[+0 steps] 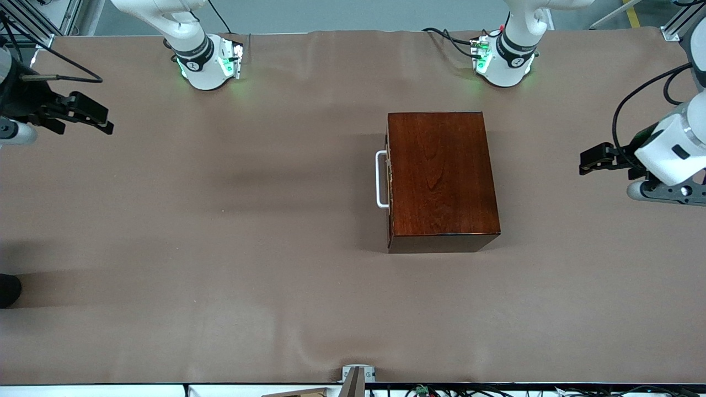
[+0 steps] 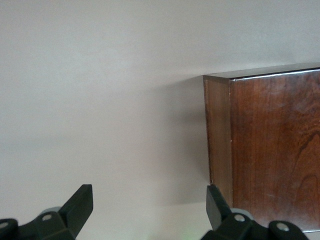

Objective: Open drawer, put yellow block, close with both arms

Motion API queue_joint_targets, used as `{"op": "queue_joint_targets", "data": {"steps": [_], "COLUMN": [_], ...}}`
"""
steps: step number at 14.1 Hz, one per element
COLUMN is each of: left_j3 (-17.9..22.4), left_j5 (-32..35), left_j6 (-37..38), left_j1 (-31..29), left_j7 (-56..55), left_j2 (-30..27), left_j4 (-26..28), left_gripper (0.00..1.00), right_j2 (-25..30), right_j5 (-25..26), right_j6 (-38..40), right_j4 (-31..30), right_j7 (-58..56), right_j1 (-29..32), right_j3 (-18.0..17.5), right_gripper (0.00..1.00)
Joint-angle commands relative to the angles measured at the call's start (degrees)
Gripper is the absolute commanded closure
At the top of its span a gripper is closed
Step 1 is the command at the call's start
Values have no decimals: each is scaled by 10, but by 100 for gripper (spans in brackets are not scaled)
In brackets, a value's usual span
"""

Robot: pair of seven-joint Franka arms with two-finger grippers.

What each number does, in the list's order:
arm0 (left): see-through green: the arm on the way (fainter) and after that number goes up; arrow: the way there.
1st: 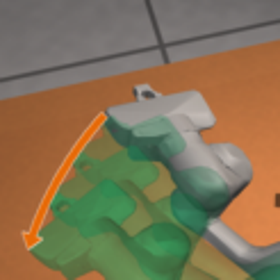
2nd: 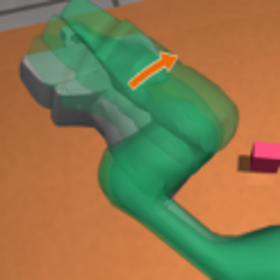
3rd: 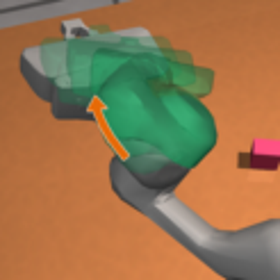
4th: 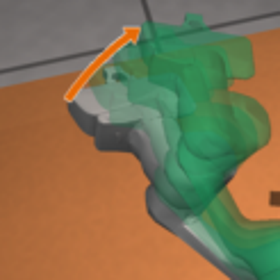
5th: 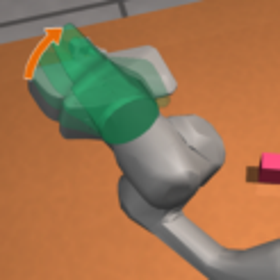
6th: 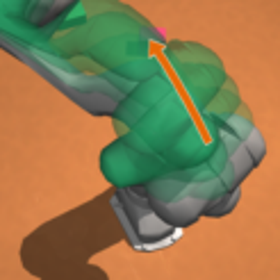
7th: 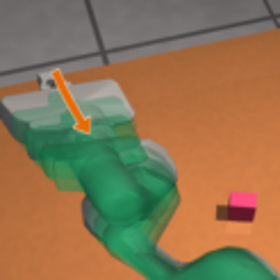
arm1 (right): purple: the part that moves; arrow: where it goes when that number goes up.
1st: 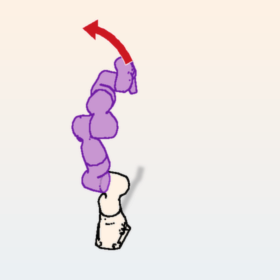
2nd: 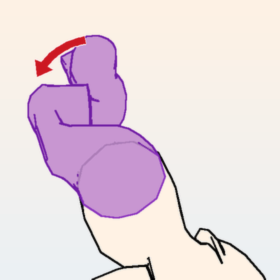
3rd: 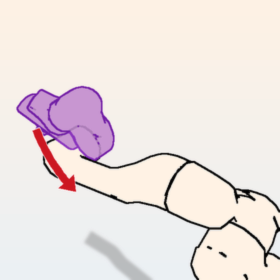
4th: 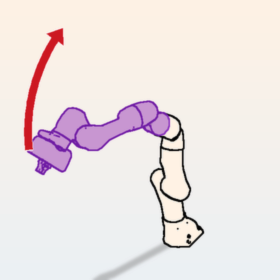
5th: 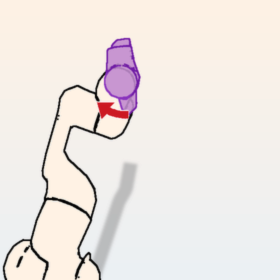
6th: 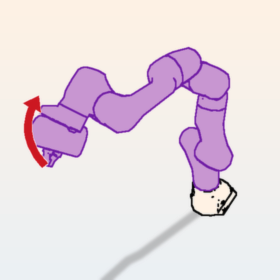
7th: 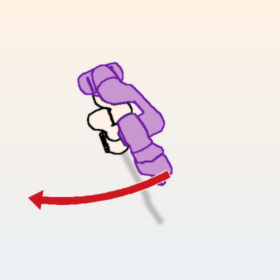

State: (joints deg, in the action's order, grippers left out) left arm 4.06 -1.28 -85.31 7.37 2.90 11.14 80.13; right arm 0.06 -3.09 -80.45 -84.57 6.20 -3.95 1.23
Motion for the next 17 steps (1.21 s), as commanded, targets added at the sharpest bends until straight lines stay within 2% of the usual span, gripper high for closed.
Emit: {"op": "queue_joint_targets", "data": {"steps": [1, 3, 17], "left_j3": [-16, -43, -44], "left_j5": [-10, -9, -5], "left_j6": [-8, -9, -13], "left_j1": [-15, -36, -32], "left_j7": [9, 1, -25], "left_j2": [-11, -11, -11], "left_j4": [13, 13, 12], "left_gripper": [0, 0, 0], "right_j2": [-2, -6, -2], "right_j5": [1, 1, -7], "right_j6": [-2, -4, -3], "right_j4": [0, -1, 12], "right_j7": [3, 3, 4], "right_j1": [10, 10, -1], "right_j3": [-5, -5, -11], "right_gripper": [0, 0, 0]}}
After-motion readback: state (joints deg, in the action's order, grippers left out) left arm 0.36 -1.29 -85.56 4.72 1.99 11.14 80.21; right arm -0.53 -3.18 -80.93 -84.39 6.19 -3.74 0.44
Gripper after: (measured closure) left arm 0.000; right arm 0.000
